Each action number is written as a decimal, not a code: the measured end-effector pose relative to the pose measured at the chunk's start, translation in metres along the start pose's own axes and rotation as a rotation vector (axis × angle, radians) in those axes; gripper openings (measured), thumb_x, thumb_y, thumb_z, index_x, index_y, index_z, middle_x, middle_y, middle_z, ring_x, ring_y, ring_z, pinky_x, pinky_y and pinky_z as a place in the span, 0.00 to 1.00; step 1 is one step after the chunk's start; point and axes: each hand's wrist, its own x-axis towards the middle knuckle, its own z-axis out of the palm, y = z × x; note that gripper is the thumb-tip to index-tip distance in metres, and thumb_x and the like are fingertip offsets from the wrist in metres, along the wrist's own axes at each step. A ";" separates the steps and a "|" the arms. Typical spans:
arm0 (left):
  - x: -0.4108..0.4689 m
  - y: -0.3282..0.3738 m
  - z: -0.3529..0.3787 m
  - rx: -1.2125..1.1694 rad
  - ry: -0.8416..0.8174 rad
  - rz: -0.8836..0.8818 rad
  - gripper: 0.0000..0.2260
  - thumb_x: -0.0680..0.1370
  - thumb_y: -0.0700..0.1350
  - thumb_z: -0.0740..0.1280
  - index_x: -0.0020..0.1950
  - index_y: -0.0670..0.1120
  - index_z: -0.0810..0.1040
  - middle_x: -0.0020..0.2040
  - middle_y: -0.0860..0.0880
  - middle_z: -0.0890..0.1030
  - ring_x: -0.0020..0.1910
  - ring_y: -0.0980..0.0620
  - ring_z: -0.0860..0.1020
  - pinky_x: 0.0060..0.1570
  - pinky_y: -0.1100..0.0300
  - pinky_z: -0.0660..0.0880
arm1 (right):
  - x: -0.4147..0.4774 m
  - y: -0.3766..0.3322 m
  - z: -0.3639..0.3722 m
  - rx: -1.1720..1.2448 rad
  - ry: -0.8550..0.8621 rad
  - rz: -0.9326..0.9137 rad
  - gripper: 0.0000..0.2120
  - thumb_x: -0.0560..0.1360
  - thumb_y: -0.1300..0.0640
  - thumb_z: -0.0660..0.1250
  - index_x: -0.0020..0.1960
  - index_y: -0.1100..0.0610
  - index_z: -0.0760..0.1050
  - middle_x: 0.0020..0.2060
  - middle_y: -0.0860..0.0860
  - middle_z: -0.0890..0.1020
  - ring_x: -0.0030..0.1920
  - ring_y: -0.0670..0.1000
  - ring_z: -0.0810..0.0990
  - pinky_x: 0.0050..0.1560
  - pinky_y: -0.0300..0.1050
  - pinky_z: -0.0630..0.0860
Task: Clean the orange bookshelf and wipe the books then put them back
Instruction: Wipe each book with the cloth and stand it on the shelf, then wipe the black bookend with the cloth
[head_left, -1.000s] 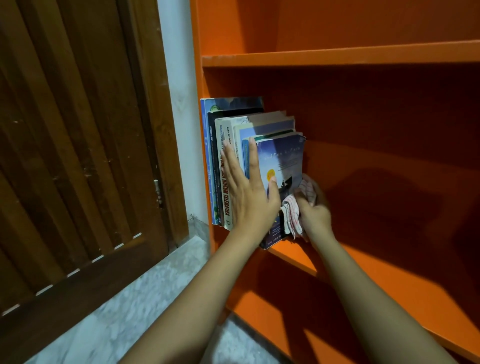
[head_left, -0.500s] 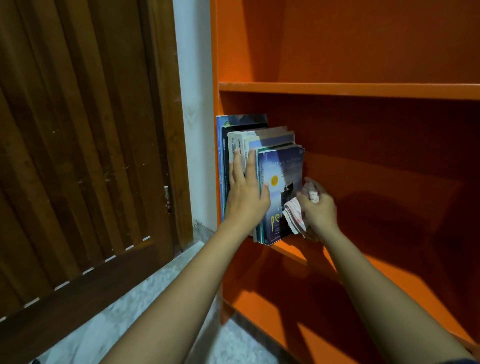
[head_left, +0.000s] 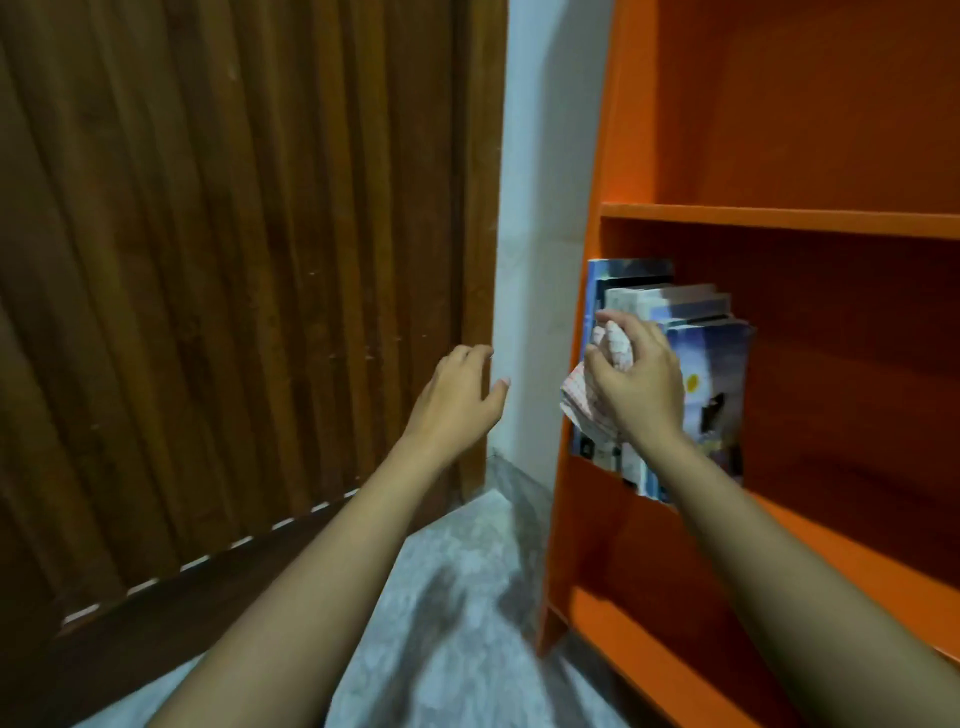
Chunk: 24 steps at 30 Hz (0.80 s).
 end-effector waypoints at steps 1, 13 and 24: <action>-0.007 -0.017 -0.006 0.010 0.002 -0.033 0.20 0.80 0.51 0.60 0.70 0.45 0.67 0.66 0.47 0.71 0.65 0.49 0.70 0.61 0.54 0.71 | -0.005 -0.005 0.018 0.028 -0.052 -0.005 0.16 0.71 0.59 0.67 0.58 0.49 0.77 0.55 0.53 0.79 0.56 0.54 0.76 0.54 0.46 0.71; -0.123 -0.255 0.010 -0.007 -0.094 -0.689 0.17 0.79 0.49 0.62 0.67 0.45 0.71 0.65 0.45 0.74 0.61 0.47 0.74 0.57 0.57 0.71 | -0.152 0.045 0.241 0.136 -0.777 0.229 0.09 0.73 0.56 0.68 0.53 0.53 0.75 0.49 0.51 0.80 0.49 0.51 0.77 0.45 0.40 0.69; -0.258 -0.390 0.064 0.033 -0.351 -0.978 0.21 0.81 0.49 0.58 0.74 0.48 0.61 0.68 0.40 0.70 0.66 0.42 0.70 0.62 0.52 0.67 | -0.269 0.095 0.336 0.178 -1.145 0.320 0.10 0.77 0.62 0.64 0.56 0.62 0.78 0.49 0.57 0.83 0.50 0.50 0.79 0.47 0.26 0.68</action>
